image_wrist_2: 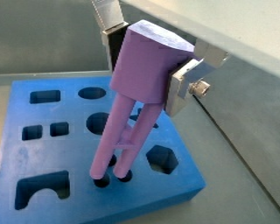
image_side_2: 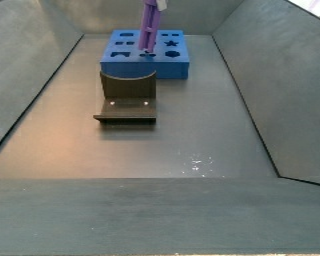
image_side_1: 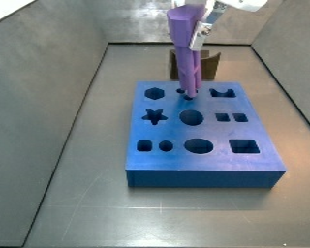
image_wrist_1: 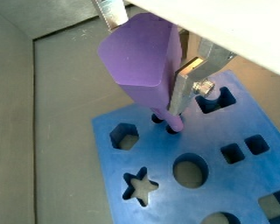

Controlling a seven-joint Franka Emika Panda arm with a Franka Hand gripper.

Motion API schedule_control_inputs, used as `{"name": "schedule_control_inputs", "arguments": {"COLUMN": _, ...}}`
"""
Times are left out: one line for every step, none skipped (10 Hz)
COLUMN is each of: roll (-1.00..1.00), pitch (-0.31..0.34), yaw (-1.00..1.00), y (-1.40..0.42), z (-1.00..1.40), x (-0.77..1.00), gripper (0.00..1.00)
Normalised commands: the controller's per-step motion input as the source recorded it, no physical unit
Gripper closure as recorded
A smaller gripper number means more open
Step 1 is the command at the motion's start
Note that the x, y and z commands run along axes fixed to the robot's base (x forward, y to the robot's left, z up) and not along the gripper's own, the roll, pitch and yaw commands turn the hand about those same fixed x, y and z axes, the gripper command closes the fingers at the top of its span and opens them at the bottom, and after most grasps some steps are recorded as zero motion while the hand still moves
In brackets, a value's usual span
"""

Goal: Pick up the 3 prong object. Move up. Rotate the 3 prong object. Place the 3 prong object on the fixture. Regrasp the 3 prong object. Move to above the board. Insert the 3 prong object.
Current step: Insert the 3 prong object.

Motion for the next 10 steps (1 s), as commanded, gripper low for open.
{"name": "schedule_control_inputs", "arguments": {"roll": -0.04, "pitch": 0.031, "yaw": 0.00, "y": 0.11, "z": -0.15, "x": -0.07, "gripper": 1.00}}
{"name": "schedule_control_inputs", "arguments": {"roll": 0.00, "pitch": 0.007, "yaw": -0.02, "y": 0.00, "z": -0.06, "x": -0.16, "gripper": 1.00}}
{"name": "schedule_control_inputs", "arguments": {"roll": 0.00, "pitch": 0.000, "yaw": 0.00, "y": 0.00, "z": -0.08, "x": -0.03, "gripper": 1.00}}
{"name": "schedule_control_inputs", "arguments": {"roll": 0.00, "pitch": 0.017, "yaw": 0.00, "y": 0.00, "z": -0.04, "x": 0.00, "gripper": 1.00}}
{"name": "schedule_control_inputs", "arguments": {"roll": 0.00, "pitch": 0.054, "yaw": 0.01, "y": -0.01, "z": 0.00, "x": 0.07, "gripper": 1.00}}
{"name": "schedule_control_inputs", "arguments": {"roll": 0.00, "pitch": 0.060, "yaw": 0.01, "y": 0.00, "z": 0.00, "x": 0.07, "gripper": 1.00}}
{"name": "schedule_control_inputs", "arguments": {"roll": 0.00, "pitch": 0.047, "yaw": 0.01, "y": -0.01, "z": 0.00, "x": 0.07, "gripper": 1.00}}
{"name": "schedule_control_inputs", "arguments": {"roll": 0.00, "pitch": 0.059, "yaw": 0.00, "y": 0.00, "z": -0.03, "x": 0.09, "gripper": 1.00}}
{"name": "schedule_control_inputs", "arguments": {"roll": 0.00, "pitch": 0.053, "yaw": 0.01, "y": 0.00, "z": -0.06, "x": 0.05, "gripper": 1.00}}
{"name": "schedule_control_inputs", "arguments": {"roll": 0.00, "pitch": 0.063, "yaw": 0.04, "y": 0.00, "z": -0.07, "x": 0.07, "gripper": 1.00}}
